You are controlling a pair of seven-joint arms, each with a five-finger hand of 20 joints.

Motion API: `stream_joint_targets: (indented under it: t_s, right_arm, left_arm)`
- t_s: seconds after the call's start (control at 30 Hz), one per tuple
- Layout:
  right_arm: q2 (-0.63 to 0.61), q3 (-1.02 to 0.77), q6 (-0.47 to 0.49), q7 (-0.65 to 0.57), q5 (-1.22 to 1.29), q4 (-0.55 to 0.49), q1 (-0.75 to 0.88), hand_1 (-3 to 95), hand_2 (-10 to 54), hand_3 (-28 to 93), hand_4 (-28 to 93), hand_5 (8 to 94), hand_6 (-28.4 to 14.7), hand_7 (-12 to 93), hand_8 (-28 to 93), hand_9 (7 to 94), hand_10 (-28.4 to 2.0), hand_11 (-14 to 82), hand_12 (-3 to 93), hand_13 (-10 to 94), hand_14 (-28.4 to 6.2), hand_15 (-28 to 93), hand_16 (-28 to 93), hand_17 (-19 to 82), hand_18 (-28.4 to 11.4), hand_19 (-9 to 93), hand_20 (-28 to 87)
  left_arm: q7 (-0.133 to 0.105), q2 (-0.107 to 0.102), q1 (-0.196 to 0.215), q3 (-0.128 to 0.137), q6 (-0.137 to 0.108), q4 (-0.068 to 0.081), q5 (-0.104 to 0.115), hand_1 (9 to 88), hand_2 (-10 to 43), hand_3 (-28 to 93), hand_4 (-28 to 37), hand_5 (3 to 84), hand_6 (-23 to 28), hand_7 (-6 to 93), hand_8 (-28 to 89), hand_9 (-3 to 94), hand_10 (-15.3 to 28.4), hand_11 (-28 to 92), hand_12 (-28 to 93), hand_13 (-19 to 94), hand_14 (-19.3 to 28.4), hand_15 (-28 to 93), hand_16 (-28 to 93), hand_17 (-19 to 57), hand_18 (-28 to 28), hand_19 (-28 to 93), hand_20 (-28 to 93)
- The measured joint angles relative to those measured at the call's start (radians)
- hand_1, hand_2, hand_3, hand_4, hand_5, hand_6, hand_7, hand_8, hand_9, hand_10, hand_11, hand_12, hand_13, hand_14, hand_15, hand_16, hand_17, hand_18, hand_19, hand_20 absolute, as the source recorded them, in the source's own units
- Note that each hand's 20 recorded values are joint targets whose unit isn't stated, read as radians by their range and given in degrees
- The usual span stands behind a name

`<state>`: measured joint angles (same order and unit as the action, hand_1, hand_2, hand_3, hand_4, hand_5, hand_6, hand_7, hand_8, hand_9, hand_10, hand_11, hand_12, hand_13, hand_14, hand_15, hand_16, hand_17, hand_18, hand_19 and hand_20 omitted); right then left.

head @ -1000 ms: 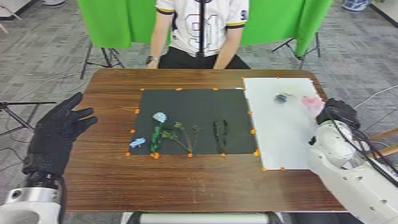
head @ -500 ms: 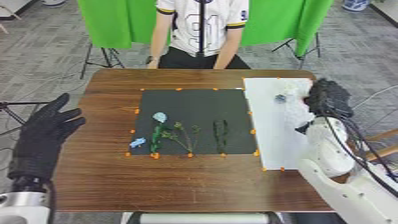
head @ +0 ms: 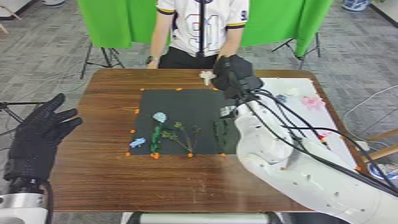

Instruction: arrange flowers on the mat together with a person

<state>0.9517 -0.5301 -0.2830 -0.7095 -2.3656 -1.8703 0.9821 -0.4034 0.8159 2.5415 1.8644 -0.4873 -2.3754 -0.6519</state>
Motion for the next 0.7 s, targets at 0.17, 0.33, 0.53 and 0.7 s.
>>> stream_joint_targets:
  t_s: [0.17,0.33,0.53,0.7]
  right_arm:
    - [0.102,0.098,0.042,0.068,-0.008,0.074,-0.075,61.8,-9.5,62,-28,84.5,2.7,20,5,93.7,-3.6,16.1,35.5,83,-4.1,52,24,43,-16.8,93,-6]
    - [0.166,0.231,0.062,0.060,-0.009,0.137,-0.143,61.4,-9.5,62,-28,84.2,2.9,21,4,93.7,-3.6,16.1,35.8,83,-4.1,53,24,42,-16.7,93,-5]
    - [0.186,0.348,0.100,0.038,-0.010,0.157,-0.190,61.0,-9.5,62,-28,83.1,3.4,20,3,93.7,-3.7,15.6,36.4,82,-4.3,54,23,41,-16.8,92,-5]
    - [0.198,0.362,0.131,0.029,-0.020,0.190,-0.185,60.6,-9.5,62,-28,82.4,3.6,20,3,93.7,-4.0,14.5,37.2,81,-4.3,54,23,41,-16.9,92,-4]
  left_arm:
    - [0.003,-0.001,-0.013,-0.006,0.001,0.001,0.000,23.4,5.1,80,-27.9,33.1,7.2,16.8,-12,31.0,19.1,35,10,22,25.1,63,-13,-9.1,21.8,53,12]
    - [0.012,-0.003,-0.036,-0.018,0.002,0.006,0.000,23.5,5.1,80,-27.9,33.0,7.3,16.9,-12,31.0,19.3,35,9,22,25.3,63,-13,-9.1,21.8,53,12]
    - [0.027,-0.006,-0.066,-0.032,0.014,0.016,-0.003,23.5,5.1,80,-27.9,33.1,7.3,16.8,-12,31.0,19.2,35,9,22,25.2,63,-13,-9.1,21.8,53,12]
    - [0.047,-0.006,-0.089,-0.037,0.029,0.023,-0.009,23.5,5.0,80,-27.8,33.1,7.2,16.8,-12,31.0,19.2,35,10,22,25.2,63,-13,-9.1,21.8,53,12]
